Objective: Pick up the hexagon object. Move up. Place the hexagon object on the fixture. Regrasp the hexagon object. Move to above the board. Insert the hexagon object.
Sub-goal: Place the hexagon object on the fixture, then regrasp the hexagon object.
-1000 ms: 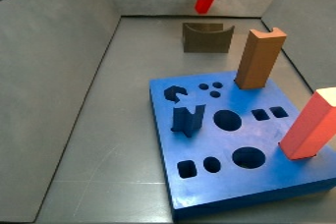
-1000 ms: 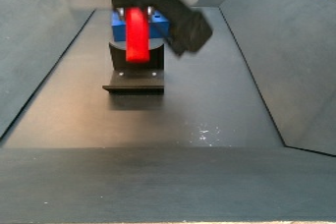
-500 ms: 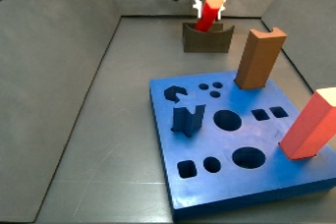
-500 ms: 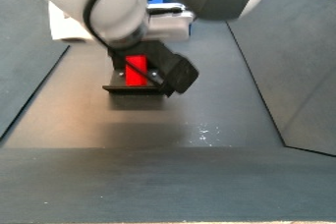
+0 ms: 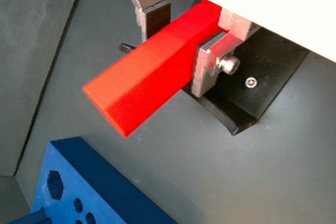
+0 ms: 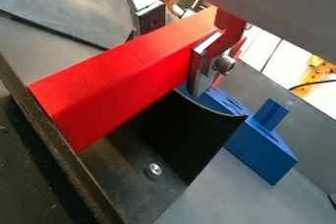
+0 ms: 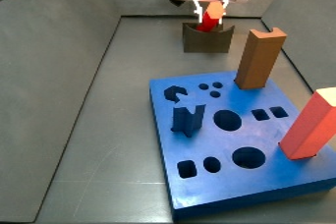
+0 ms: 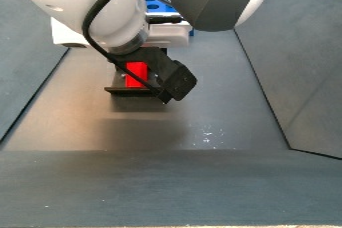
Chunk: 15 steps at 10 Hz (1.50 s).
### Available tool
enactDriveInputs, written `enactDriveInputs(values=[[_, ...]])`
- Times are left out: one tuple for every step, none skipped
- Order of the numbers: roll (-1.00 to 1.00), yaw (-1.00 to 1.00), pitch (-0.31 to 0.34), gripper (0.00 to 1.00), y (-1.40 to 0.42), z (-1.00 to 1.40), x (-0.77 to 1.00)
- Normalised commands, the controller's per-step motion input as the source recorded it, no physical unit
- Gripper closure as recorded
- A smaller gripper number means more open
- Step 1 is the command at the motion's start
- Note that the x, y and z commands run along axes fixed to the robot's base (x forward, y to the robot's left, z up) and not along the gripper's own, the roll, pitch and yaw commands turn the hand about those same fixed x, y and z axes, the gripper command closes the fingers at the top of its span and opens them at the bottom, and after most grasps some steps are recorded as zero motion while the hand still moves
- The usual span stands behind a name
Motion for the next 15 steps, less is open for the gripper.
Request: enactDriveInputs(values=[[0.00,0.00,0.000,0.00,0.00,0.00,0.00],[0.05,-0.03,-0.009,0.00,0.00,1.00,0.00],[0.05,-0.02,-0.007,0.00,0.00,1.00,0.00],[0.06,-0.01,0.002,0.00,0.00,1.00,-0.02],[0.06,0.00,0.010,0.00,0.00,1.00,-0.02],[0.06,0.01,0.030,0.00,0.00,1.00,-0.03],[0.06,0.01,0.046,0.00,0.01,1.00,-0.03],[0.06,0.01,0.063,0.00,0.00,0.80,-0.03],[0.05,0.00,0.068,0.00,0.00,0.70,-0.03],[0.05,-0.01,0.081,0.00,0.01,0.49,-0.02],[0.05,-0.02,0.084,0.00,0.01,0.33,-0.02],[1.00,0.03,0.054,0.00,-1.00,0.86,0.01],[1.00,0.03,0.053,0.00,-1.00,0.79,0.01],[1.00,0.03,0.041,0.00,-1.00,0.70,-0.03],[1.00,0.03,0.037,0.00,-1.00,0.66,-0.05]])
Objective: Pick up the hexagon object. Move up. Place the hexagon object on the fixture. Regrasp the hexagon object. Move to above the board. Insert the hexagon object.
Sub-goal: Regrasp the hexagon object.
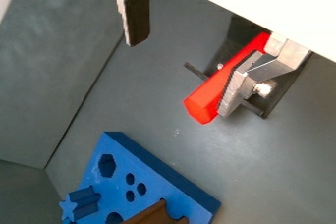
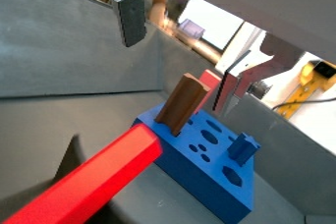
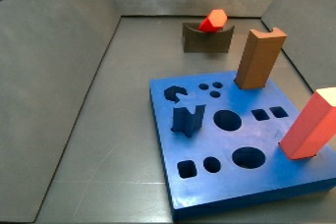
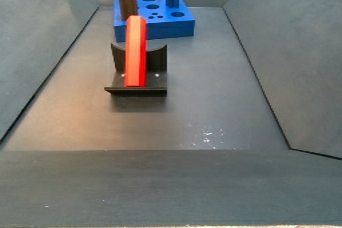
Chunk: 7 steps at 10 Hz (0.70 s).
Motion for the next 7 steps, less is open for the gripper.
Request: enactDriveInputs(values=[[1.00,0.03,0.032,0.00,-0.88,0.45,-0.06],[1.00,0.03,0.030,0.00,-0.72,0.24,-0.04],[1.00,0.03,0.028,0.00,-0.50,0.07,-0.02],[1.00,0.03,0.028,0.00,-0.38,0.06,-0.01],[1.00,0.03,0.025,0.00,-0.12,0.05,-0.02],[1.00,0.03,0.021,0.00,-0.02,0.02,-0.03],[1.00,0.03,0.017,0.00,-0.03,0.01,-0.02]])
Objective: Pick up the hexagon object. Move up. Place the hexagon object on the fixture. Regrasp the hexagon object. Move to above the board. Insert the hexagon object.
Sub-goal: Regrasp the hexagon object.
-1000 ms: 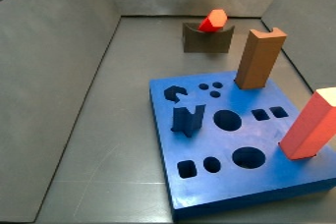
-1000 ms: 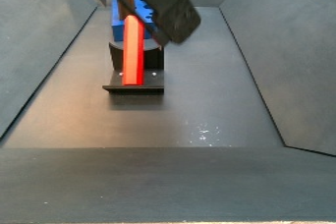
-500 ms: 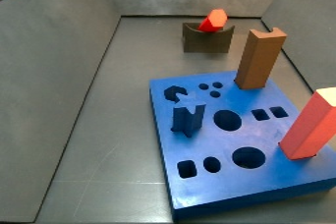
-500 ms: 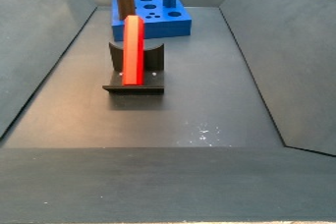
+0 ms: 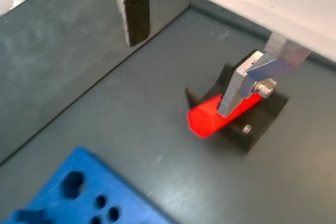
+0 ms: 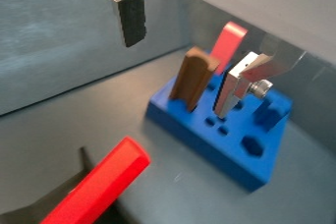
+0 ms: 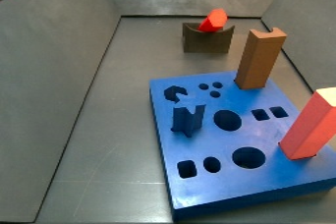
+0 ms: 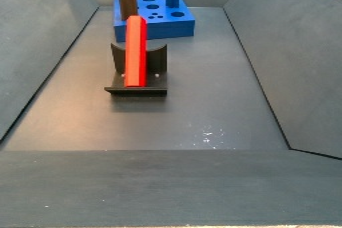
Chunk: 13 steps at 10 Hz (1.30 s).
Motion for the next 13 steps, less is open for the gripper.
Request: enactDriveInputs(values=[[1.00,0.03,0.014,0.00,-0.03,0.01,-0.01],[1.00,0.03,0.011,0.00,-0.02,0.01,-0.01],[1.00,0.04,0.009,0.00,-0.02,0.01,0.00],[1.00,0.04,0.009,0.00,-0.02,0.01,0.00],[1.00,0.04,0.016,0.00,-0.01,0.01,0.00],[1.00,0.04,0.021,0.00,-0.01,0.01,0.00],[1.00,0.04,0.029,0.00,-0.02,0.00,0.02],[1.00,0.04,0.038,0.00,-0.02,0.00,0.03],[1.00,0.05,0.051,0.00,-0.02,0.00,0.05],[1.00,0.05,0.059,0.00,-0.02,0.00,0.06],[1.00,0.06,0.086,0.00,-0.03,-0.01,0.08],[1.00,0.07,0.099,0.00,-0.03,-0.01,0.09],[1.00,0.08,0.131,0.00,-0.04,0.00,0.10]])
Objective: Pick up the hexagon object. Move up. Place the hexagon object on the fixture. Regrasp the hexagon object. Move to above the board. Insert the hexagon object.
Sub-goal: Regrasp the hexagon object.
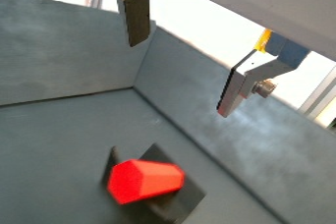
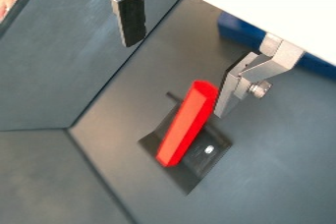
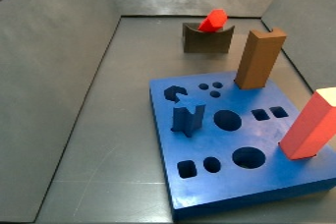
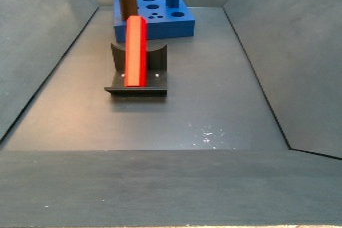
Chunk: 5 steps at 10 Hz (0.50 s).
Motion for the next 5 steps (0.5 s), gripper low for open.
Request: enactDriveInputs(values=[[1.00,0.10,0.153,0.00,-0.04,0.00,0.10],[1.00,0.14,0.186,0.00,-0.04,-0.01,0.10],[1.00,0.16,0.202,0.00,-0.04,-0.01,0.10],[0.80,0.19,0.187,0.00,-0.05,-0.01,0.12],[0.62,0.21,0.163,0.00,-0.05,-0.01,0.13]])
